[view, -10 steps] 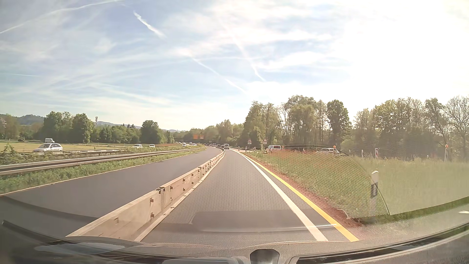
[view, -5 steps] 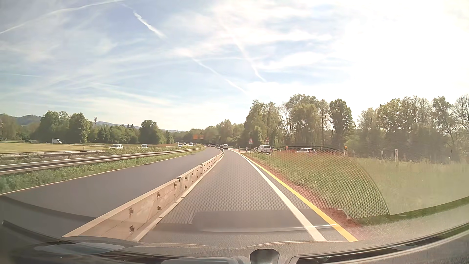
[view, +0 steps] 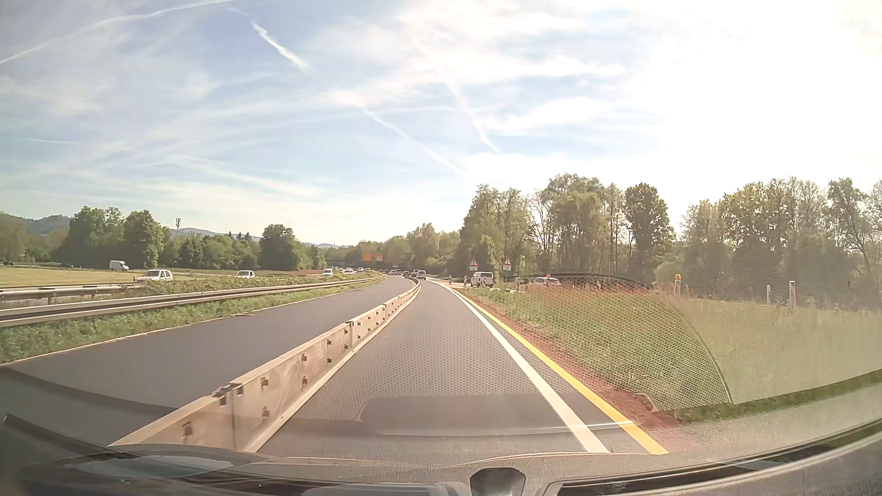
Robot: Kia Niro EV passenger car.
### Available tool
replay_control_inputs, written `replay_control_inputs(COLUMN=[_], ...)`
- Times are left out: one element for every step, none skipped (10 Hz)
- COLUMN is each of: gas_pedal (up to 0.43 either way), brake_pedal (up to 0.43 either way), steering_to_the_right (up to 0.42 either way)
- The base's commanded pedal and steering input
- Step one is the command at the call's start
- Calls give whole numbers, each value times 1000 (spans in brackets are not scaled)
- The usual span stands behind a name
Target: Follow the waypoints while adhering to traffic rules and regulations
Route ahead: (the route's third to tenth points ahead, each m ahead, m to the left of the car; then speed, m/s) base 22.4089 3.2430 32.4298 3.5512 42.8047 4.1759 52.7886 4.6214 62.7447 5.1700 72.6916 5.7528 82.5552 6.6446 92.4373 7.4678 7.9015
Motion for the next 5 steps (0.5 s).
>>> replay_control_inputs(gas_pedal=[47,47,47,47,47], brake_pedal=[0,0,0,0,0], steering_to_the_right=[0,0,-1,-1,-1])
